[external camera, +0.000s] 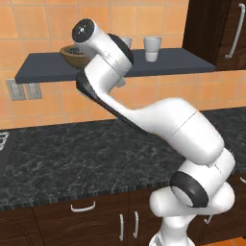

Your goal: Pick up the bowls on the counter and stack them on top of one another in the open cabinet. Place the smaller bowl on top of the larger bowl.

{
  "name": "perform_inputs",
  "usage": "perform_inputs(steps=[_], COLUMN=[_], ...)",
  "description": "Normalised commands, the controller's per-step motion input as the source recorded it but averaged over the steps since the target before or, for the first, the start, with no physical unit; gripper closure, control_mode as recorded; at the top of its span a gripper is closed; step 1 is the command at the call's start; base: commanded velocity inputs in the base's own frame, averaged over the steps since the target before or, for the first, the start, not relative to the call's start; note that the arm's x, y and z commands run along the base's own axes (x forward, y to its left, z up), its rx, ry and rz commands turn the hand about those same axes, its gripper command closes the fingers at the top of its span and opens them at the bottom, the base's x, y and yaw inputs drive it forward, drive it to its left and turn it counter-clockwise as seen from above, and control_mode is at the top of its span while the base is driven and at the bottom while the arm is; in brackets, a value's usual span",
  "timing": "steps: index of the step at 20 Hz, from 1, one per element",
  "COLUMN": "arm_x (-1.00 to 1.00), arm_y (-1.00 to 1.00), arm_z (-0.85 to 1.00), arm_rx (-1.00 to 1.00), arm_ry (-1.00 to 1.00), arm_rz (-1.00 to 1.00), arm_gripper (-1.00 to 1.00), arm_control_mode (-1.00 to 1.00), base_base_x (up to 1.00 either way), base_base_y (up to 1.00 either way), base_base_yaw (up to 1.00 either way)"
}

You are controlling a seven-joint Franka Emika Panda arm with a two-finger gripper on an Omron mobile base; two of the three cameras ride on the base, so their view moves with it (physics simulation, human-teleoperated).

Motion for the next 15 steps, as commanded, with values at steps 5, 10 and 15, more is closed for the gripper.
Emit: perform_inputs(steps=[5, 10, 15], arm_x=[-1.0, -1.0, -1.0], arm_y=[-0.98, -1.0, -0.93], arm_z=[-1.0, -1.0, -1.0], arm_rx=[0.0, 0.06, 0.02], arm_ry=[-0.22, -0.21, -0.13], arm_rz=[-0.07, -0.01, -0.02], arm_gripper=[-1.0, -1.0, -1.0], arm_control_mode=[-1.0, -1.0, -1.0], base_base_x=[0.0, 0.0, 0.0], base_base_y=[0.0, 0.0, 0.0], base_base_yaw=[0.0, 0.0, 0.0])
